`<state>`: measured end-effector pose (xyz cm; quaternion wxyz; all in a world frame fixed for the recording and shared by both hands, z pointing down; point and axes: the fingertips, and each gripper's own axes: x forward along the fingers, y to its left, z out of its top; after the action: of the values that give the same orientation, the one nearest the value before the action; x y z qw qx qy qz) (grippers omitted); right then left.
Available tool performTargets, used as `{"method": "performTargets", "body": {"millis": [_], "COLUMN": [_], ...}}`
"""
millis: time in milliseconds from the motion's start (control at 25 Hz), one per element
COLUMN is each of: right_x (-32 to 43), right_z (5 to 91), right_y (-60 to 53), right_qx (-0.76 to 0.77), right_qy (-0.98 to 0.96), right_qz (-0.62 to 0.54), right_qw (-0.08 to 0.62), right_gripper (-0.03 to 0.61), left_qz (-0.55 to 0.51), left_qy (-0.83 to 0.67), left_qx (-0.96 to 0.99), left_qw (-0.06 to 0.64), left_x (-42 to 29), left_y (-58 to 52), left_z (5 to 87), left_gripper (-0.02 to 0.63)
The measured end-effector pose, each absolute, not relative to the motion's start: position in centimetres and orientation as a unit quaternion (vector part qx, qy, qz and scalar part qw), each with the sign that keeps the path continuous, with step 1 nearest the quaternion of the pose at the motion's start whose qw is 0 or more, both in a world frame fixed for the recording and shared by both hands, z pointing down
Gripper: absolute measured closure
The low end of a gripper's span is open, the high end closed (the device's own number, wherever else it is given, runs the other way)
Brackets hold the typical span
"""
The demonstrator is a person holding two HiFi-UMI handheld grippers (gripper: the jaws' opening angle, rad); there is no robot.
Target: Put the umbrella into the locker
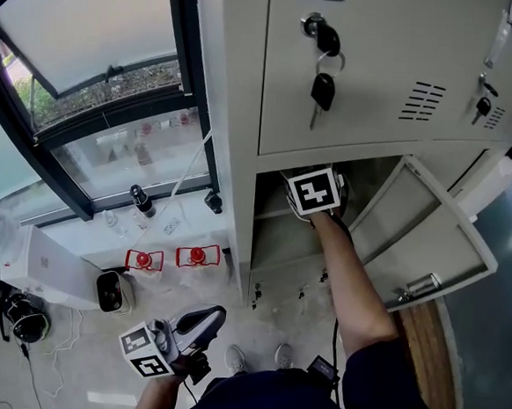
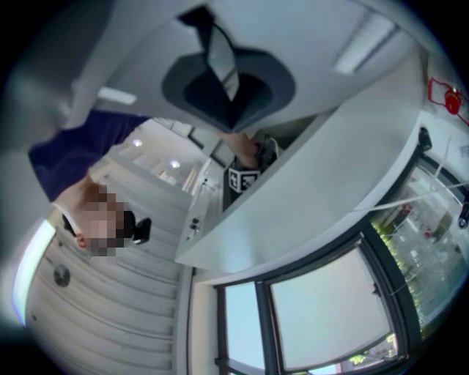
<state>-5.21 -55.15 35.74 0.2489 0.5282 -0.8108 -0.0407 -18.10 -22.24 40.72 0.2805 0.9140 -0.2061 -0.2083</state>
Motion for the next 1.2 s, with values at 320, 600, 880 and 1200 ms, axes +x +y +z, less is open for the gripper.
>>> {"method": "performTargets", "body": {"millis": [320,600,880,1200], "right_x": [-4.1,-2.7,-0.6,0.0], "right_z": [32.2,31.9,31.6,32.2], "right_y": [-51.7,-48.5,-42.2,-34.6], "right_qx": [0.531,0.528,0.532,0.545], "right_qy": [-0.823,-0.826,-0.835,-0.832], "right_qz": [-0.094,-0.099,-0.085,-0.073], "right_qw": [0.18,0.169,0.113,0.077], "right_gripper": [0.291,0.291,0.355,0.519], "left_qz": [-0.205,-0.204,-0.201,-0.205], "left_qy": [-0.202,-0.187,-0.173,-0.141], "left_qx": [0.916,0.92,0.926,0.927], "left_qw": [0.279,0.279,0.27,0.282], "left_x": [-17.1,-16.1,-16.6,-17.6], "left_y": [-21.7,-21.2,-21.1,-21.5], "left_z": [40.5,40.3,39.7,40.7], "left_gripper": [0.614,0.614,0.614,0.614]}}
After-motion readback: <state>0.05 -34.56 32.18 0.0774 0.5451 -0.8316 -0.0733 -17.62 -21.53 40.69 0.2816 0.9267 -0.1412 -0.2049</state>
